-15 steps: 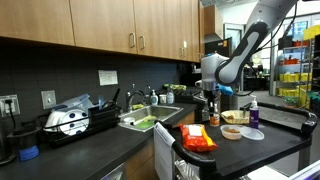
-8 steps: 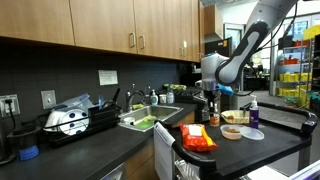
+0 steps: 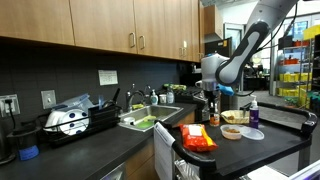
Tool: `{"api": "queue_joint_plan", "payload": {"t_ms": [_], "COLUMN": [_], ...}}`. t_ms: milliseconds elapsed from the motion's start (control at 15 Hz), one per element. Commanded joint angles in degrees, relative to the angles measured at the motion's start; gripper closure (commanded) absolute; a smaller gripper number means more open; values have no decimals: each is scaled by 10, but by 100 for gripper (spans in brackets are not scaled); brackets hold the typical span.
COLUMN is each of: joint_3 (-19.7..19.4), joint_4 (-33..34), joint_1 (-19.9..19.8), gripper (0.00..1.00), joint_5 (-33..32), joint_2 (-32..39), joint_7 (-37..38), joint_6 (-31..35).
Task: Scoop one spoon of baked beans with the silver spoon in the clear lunch box upwards and put it back downwards into the clear lunch box
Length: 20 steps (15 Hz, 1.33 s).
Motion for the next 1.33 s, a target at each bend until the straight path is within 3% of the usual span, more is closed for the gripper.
{"api": "queue_joint_plan", "payload": {"t_ms": [0, 733, 1267], "joint_3": [3, 5, -2], "joint_4": [-12, -23, -43], "joint_1": [5, 9, 3], "gripper": [96, 96, 96], "joint_5": [8, 47, 56], "joint_2": [-22, -12, 4], "joint_7": [4, 5, -5], "joint_6": [-11, 19, 88]}}
